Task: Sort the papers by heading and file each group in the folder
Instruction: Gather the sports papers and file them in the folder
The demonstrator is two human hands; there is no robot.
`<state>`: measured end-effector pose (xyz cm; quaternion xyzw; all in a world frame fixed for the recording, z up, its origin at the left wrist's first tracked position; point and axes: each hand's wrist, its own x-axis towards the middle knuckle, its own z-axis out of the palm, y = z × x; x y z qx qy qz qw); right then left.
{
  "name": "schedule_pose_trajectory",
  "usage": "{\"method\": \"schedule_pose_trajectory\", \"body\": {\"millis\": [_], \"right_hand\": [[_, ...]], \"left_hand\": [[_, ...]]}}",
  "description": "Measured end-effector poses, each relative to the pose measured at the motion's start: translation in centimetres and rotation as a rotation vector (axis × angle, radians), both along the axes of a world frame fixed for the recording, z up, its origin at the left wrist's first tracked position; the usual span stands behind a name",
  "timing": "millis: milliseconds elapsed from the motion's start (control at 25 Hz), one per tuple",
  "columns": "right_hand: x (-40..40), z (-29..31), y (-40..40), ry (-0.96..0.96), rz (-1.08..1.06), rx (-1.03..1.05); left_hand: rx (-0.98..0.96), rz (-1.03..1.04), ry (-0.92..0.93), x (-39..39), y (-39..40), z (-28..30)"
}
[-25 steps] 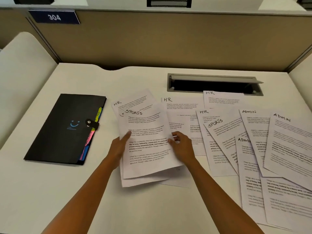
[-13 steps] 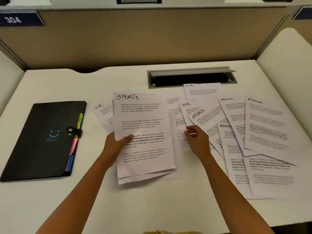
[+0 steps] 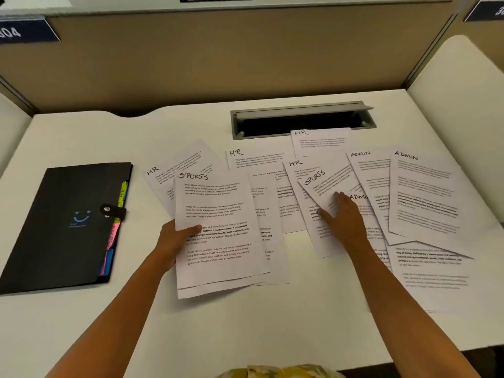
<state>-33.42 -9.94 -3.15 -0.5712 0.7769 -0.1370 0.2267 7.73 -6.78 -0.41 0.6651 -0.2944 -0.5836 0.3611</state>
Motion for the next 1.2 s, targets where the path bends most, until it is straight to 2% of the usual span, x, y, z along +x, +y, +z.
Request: {"method": "schedule_pose_trajectory", "body": {"millis": [160,320,480,720,880,1040,1200], "right_hand": [[1.6,-0.4,-0.5,0.333,0.139,-0.052],[2.4,1.8,-1.4,0.393,0.127,-0.177],[4.8,5.6,-2.2,0.232,0.049,-0.344],[13.2,10.3,-3.3,-0.074,0.084,-0.349],[21.6,10.2,-2.5,-0.380,0.155,-0.179],[30.1,7.2,-1.4,-0.426,0.289,0.051],[35.1,6.5,0.6,-0.561,0.347,0.102]], "left_hand": [[-0.023,0.022,-0.035,0.8,-0.1,0.1],[-0.054,0.061,-0.075,2.1,-0.3,0.8],[-0.082,0.092,-0.099,3.4,0.1,1.0],[-0.056,0.123,-0.099,5.2,0.5,1.2],[-0.034,0.129,-0.052,5.3,1.3,1.2],[-0.031,0.130,-0.046,4.6,1.9,1.0],[-0.015,0.114,-0.063,4.4,2.2,1.1]]}}
